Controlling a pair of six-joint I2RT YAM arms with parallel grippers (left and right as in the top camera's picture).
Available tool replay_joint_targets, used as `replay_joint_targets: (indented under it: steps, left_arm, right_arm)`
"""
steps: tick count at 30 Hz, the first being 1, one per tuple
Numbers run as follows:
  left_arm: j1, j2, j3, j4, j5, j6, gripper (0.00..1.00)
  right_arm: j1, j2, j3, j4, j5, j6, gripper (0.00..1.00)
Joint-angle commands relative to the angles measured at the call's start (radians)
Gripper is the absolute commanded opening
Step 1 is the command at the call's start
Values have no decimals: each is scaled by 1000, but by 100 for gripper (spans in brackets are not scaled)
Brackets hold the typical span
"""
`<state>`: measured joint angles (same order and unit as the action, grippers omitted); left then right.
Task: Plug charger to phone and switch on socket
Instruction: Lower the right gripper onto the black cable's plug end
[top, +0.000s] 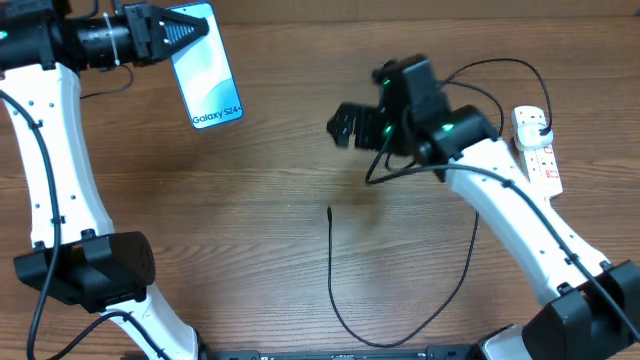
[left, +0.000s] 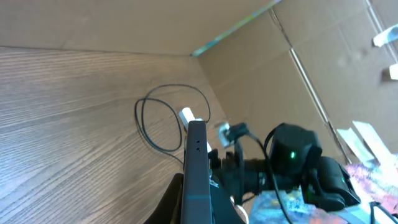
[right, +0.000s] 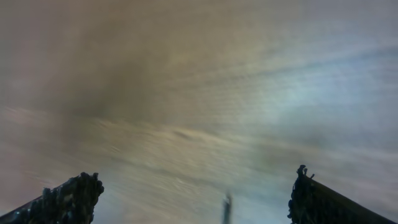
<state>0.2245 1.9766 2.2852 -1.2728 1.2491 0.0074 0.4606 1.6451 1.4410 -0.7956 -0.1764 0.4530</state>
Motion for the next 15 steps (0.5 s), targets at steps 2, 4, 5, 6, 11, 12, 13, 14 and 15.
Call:
replay_joint_targets:
  steps: [2, 4, 5, 6, 11, 12, 13, 14, 15]
  left_arm:
    - [-40, -18, 19, -2, 0, 23, 4]
    - [-47, -18, 19, -3, -2, 23, 4]
    - [-49, -18, 19, -3, -2, 23, 4]
    - [-50, -18, 19, -3, -3, 23, 4]
    - [-50, -18, 18, -11, -56, 23, 4]
    - [-50, -18, 14, -13, -56, 23, 4]
    - [-50, -18, 12, -12, -56, 23, 4]
    - [-50, -18, 10, -12, -57, 23, 4]
    - [-50, -18, 8, -10, -60, 23, 4]
  right_arm:
    - [75, 40, 13, -64, 154, -36, 100]
    - [108, 77, 10, -94, 157, -36, 99]
    - [120, 93, 8, -101, 157, -35, 99]
    - [130, 108, 4, -108, 157, -35, 99]
    - [181, 201, -27, -146, 156, -6, 98]
    - [186, 214, -29, -155, 152, 4, 98]
    - [191, 227, -28, -167, 152, 15, 97]
    - [195, 236, -28, -178, 152, 22, 96]
    - [197, 243, -28, -184, 149, 22, 95]
